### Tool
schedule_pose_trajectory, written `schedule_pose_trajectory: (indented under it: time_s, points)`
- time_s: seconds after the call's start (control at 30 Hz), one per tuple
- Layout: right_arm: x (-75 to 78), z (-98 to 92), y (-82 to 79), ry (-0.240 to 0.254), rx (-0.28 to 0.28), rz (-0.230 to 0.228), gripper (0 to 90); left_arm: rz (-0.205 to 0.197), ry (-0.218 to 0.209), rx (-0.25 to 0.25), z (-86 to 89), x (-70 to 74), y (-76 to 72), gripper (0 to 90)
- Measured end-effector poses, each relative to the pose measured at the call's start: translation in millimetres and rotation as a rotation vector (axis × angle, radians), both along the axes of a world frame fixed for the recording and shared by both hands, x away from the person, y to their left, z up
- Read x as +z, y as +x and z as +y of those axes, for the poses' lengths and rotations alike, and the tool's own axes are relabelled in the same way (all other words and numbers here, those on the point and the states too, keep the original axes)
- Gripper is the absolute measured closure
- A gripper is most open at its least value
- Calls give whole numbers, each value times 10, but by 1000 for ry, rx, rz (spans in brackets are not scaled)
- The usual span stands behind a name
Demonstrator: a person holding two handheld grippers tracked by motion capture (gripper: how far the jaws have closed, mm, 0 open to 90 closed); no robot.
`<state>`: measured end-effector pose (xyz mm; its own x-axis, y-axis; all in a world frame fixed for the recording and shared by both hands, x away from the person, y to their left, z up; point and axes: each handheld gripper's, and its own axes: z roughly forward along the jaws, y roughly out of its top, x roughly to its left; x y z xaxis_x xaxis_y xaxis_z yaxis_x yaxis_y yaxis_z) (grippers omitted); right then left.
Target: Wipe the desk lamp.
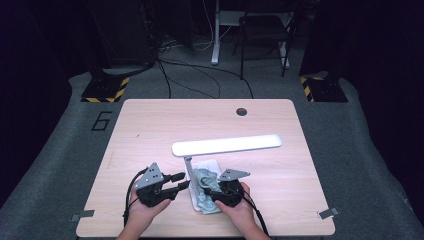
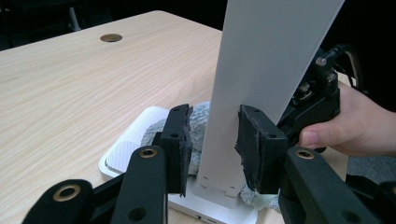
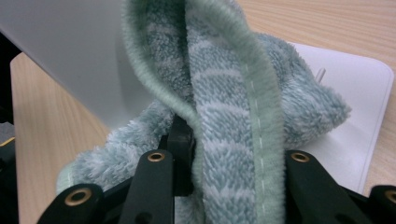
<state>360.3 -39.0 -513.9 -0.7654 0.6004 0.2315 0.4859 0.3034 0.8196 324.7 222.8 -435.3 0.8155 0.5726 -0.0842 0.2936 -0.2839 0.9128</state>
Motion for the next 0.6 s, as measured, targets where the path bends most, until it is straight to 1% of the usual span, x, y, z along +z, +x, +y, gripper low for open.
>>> schedule_pose_trajectory:
  time_s: [0.03,0.07,0.1,0.17,0.23,0.27,0.3,0.33,0.37,0.4,0.43,0.47,0.53,0.57,0.6]
  points:
    - [-15,0,-5,6,-5,11,675,0,1,1,0,1,0,641]
    - [-28,-10,6,17,-3,8,675,1,0,2,-2,1,-1,641]
    - [-32,-10,6,30,-12,25,675,0,-1,5,-5,1,-3,642]
    - [-26,-10,3,30,-20,37,677,1,-1,8,-9,2,-5,643]
    - [-28,-9,2,49,-36,53,684,-1,3,15,-10,3,-5,645]
    - [-32,-13,6,64,-46,65,687,0,7,22,-11,1,-3,650]
    - [-29,-13,2,82,-61,97,689,2,6,31,-12,-4,0,652]
    - [-29,-18,8,92,-64,116,692,0,4,35,-12,-7,3,655]
    - [-27,-12,3,99,-76,123,693,4,6,35,-9,-7,6,655]
    - [-19,-10,2,95,-74,129,694,6,8,33,-7,-7,8,656]
    - [-15,-5,4,99,-74,121,696,9,8,31,-4,-7,9,656]
    - [-6,-1,-2,104,-82,124,697,8,7,31,-3,-8,10,656]
    - [16,-5,-10,116,-81,135,697,8,7,30,-1,-9,9,656]
    - [29,-6,-3,122,-77,125,697,7,7,31,-2,-9,8,656]
    - [53,-9,-15,126,-76,133,697,3,7,35,-5,-11,6,655]
